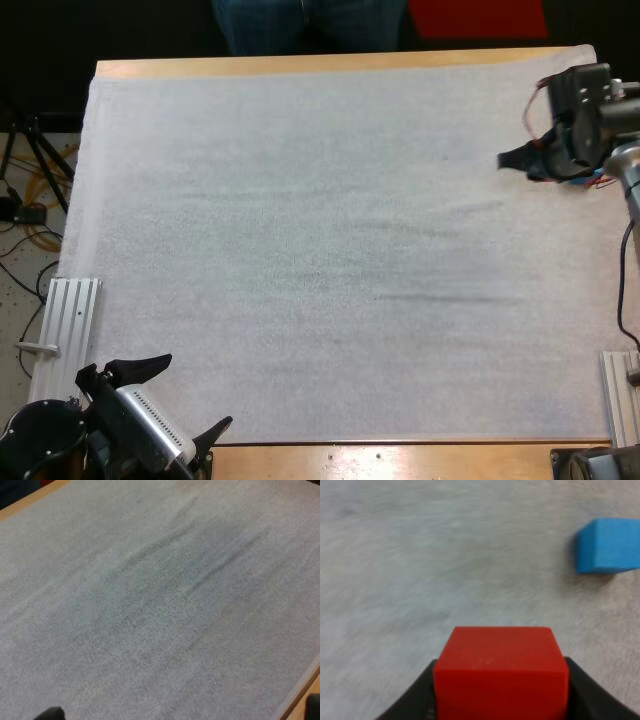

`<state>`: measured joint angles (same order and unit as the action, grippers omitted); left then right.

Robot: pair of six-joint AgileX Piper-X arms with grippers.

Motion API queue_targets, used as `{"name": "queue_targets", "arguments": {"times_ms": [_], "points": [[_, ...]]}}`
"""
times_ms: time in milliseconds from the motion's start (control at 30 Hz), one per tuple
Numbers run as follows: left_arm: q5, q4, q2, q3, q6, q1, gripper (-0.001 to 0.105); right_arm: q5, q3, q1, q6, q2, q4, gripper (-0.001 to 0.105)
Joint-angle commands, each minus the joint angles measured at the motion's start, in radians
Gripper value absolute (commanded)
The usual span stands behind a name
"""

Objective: Stack red cube on blue cube

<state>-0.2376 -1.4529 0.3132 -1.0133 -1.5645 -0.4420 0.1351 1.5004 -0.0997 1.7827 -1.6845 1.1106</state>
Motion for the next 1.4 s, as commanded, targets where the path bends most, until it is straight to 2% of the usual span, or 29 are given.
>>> {"name": "queue_targets", "arguments": {"times_ms": [0,233,533,1100,1367], "points": [[-0.006,0.015,0.002,-0.004,-0.007,-0.003,0.087,-0.026,0.017,0.033,0.008,-0.011,-0.010,0.009],[-0.006,0.015,0.002,-0.004,-0.008,-0.003,0.087,-0.051,0.095,0.136,0.011,-0.130,-0.044,0.009],[-0.006,0.015,0.002,-0.004,-0.008,-0.003,0.087,-0.066,0.210,0.213,0.008,-0.272,-0.051,0.009],[-0.004,0.015,0.107,-0.004,-0.008,-0.003,0.087,-0.103,0.224,0.247,0.008,-0.350,-0.094,0.009],[-0.004,0.070,0.107,-0.005,-0.009,-0.003,0.087,-0.115,0.222,0.247,0.008,-0.371,-0.081,0.009]]}}
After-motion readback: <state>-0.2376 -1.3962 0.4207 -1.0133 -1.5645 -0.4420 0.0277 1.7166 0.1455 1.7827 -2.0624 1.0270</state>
